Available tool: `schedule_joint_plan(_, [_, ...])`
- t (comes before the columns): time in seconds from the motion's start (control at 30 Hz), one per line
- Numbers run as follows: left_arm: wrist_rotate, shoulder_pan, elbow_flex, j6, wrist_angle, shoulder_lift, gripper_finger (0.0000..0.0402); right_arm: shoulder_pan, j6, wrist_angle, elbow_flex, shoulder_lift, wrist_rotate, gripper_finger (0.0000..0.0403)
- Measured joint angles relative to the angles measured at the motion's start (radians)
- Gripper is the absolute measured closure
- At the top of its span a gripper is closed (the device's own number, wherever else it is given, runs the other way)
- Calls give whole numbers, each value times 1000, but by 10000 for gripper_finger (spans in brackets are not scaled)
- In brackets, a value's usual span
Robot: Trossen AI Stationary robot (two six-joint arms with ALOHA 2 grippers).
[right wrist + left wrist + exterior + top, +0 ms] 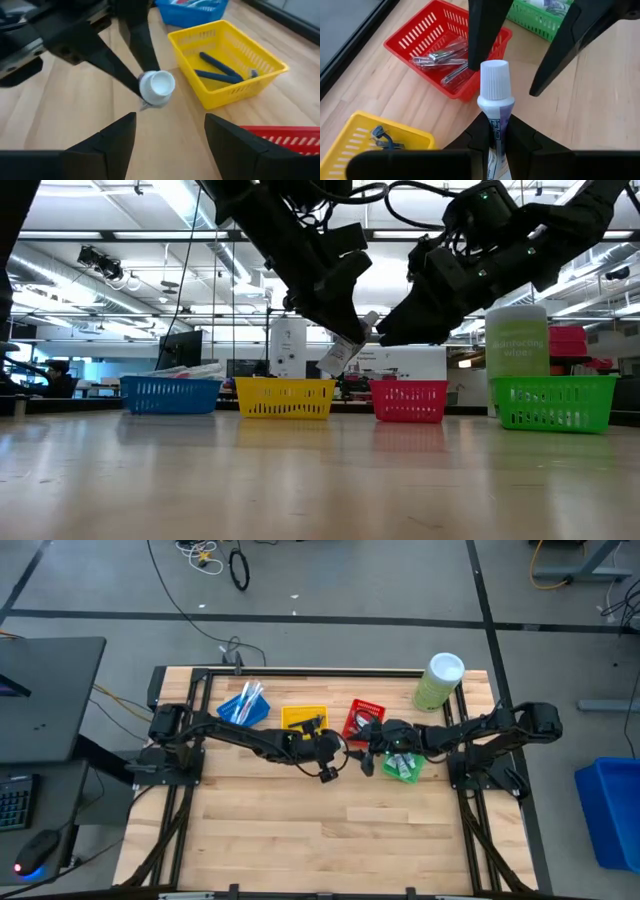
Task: Pick & Place Travel size toiletries
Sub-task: Put the white toothpaste into the green bin
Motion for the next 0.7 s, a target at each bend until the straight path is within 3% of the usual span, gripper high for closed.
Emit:
schedule_joint_plan(0.3, [3,4,0,17,1,0,354,1,16,138,0,0,24,182])
schedule_joint_plan(0.7, [1,2,-1,9,73,0,354,-16,13,141,0,0,17,210])
